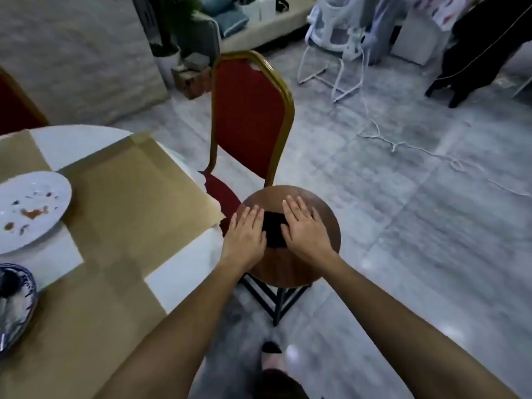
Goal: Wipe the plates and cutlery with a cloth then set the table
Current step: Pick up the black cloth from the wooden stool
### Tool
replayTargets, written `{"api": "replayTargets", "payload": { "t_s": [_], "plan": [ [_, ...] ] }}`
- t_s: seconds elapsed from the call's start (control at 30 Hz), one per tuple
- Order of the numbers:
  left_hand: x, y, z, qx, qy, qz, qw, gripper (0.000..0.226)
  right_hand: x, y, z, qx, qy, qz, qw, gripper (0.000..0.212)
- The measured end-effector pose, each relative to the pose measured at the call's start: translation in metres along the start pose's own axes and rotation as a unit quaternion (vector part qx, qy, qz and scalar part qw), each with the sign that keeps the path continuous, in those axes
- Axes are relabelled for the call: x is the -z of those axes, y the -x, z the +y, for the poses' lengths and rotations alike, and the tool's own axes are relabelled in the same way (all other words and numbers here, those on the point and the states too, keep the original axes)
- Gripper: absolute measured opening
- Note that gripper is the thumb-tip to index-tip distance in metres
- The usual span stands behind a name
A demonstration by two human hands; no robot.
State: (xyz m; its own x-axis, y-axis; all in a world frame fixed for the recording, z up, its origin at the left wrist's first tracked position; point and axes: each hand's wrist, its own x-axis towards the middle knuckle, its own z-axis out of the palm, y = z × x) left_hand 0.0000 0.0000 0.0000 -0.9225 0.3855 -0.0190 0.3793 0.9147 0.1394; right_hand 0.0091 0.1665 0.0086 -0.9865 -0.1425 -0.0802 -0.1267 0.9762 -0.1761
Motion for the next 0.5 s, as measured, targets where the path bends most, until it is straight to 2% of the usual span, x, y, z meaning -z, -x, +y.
{"api": "replayTargets", "payload": {
  "t_s": [0.33, 0.5],
  "plan": [
    [-0.059, -0.035, 0.016, 0.014, -0.013, -0.114, 0.993, 0.058, -0.055, -0.014, 0.045, -0.015, 0.002, -0.092, 0.996, 0.057],
    [-0.073, -0.043, 0.019, 0.04, 0.015, -0.106, 0.993, 0.054, -0.069, -0.022, 0.055, -0.021, -0.003, -0.111, 0.994, 0.056]
  ]
}}
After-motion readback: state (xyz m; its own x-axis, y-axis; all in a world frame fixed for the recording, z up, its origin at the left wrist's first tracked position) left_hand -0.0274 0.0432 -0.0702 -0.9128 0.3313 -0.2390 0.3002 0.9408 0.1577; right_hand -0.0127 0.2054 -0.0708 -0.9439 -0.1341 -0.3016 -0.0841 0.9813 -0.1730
